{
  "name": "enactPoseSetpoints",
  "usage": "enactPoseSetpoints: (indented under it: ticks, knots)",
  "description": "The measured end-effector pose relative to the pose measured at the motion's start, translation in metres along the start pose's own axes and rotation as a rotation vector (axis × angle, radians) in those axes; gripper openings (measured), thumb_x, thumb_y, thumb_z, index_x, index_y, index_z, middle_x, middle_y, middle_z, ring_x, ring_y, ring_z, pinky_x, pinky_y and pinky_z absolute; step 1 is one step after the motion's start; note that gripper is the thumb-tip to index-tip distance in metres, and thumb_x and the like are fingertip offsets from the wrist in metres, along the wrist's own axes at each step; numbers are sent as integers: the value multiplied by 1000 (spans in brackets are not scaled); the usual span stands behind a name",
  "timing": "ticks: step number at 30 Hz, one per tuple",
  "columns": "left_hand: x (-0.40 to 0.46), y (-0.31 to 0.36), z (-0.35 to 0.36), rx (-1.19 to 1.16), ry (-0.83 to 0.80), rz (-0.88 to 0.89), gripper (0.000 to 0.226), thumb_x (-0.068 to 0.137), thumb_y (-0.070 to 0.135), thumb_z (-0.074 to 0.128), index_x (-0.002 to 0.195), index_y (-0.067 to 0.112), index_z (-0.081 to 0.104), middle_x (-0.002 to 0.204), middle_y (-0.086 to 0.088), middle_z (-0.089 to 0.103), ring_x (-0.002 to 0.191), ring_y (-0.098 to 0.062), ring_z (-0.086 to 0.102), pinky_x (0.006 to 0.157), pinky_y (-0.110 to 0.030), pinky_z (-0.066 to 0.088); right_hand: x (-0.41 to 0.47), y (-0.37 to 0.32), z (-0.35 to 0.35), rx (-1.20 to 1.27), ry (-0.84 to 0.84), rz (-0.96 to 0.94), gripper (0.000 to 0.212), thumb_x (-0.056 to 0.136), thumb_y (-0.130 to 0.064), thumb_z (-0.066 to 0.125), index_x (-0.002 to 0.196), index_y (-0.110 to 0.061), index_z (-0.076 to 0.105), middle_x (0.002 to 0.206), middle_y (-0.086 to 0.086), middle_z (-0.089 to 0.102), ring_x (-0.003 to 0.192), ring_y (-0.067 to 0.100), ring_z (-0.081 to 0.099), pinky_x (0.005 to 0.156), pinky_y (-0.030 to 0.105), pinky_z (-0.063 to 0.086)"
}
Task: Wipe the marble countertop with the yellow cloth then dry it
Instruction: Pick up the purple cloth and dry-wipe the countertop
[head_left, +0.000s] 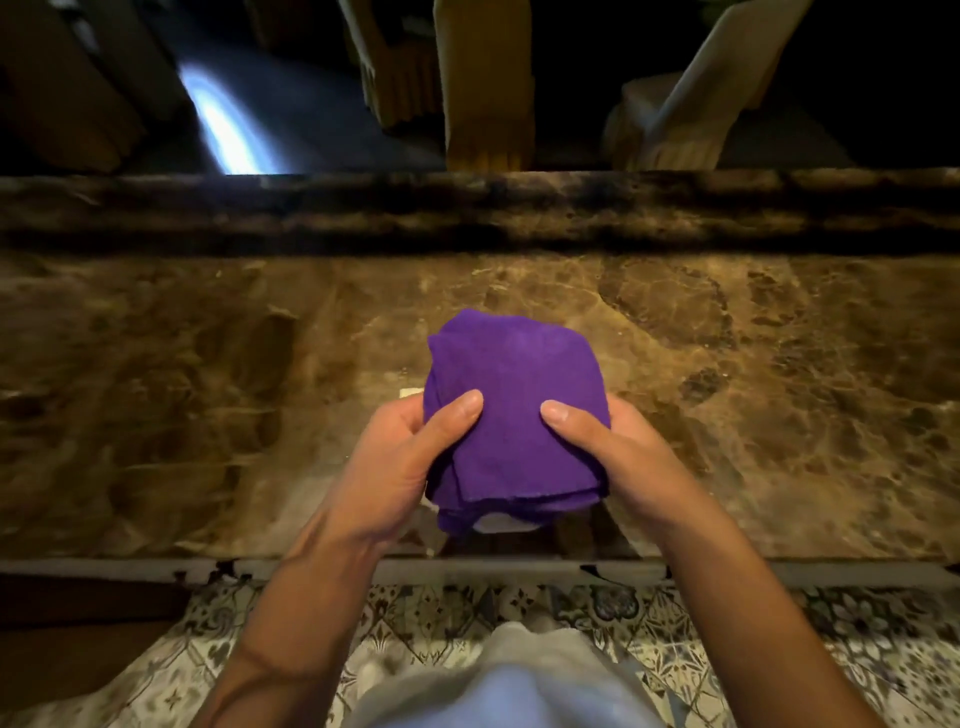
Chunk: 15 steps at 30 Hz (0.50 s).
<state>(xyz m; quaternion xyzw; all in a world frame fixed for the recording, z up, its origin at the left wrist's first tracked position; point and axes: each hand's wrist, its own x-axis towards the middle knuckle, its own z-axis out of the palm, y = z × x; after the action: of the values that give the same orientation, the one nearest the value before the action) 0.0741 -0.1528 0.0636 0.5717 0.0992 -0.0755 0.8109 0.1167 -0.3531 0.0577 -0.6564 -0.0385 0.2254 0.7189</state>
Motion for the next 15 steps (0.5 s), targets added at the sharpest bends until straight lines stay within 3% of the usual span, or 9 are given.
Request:
enactPoseSetpoints:
  ticks: [3, 6, 11, 15]
  knots:
    - [-28, 17, -47, 51, -13, -7, 25, 82, 41, 74, 93, 23, 85, 96, -1, 82, 87, -6, 75, 75, -19, 57, -3, 6, 53, -18, -134, 46, 52, 68, -72, 80, 112, -46, 76, 117, -11, 78, 109, 8, 73, 84, 19, 57]
    - [-54, 31, -98, 112, -9, -16, 22, 94, 38, 70, 93, 22, 84, 96, 3, 82, 86, -2, 74, 73, -15, 55, -5, 11, 112, -156, -83, -27, 37, 75, -69, 75, 107, -50, 75, 109, -18, 79, 101, 1, 74, 77, 14, 56]
    - [-91, 50, -180, 189, 63, 7, 23, 82, 47, 68, 94, 34, 83, 94, 5, 82, 84, -1, 75, 65, -14, 55, -3, 20, 198, -228, -78, -66, 36, 80, -63, 70, 106, -40, 77, 105, -10, 81, 99, 10, 76, 85, 34, 62]
    - [-106, 51, -226, 76, 134, 22, 25, 84, 43, 80, 100, 24, 83, 106, -9, 82, 95, -13, 76, 77, -23, 59, 0, 25, 245, -123, -83, -68, 38, 78, -55, 71, 108, -32, 78, 107, -3, 81, 101, 14, 76, 84, 30, 60]
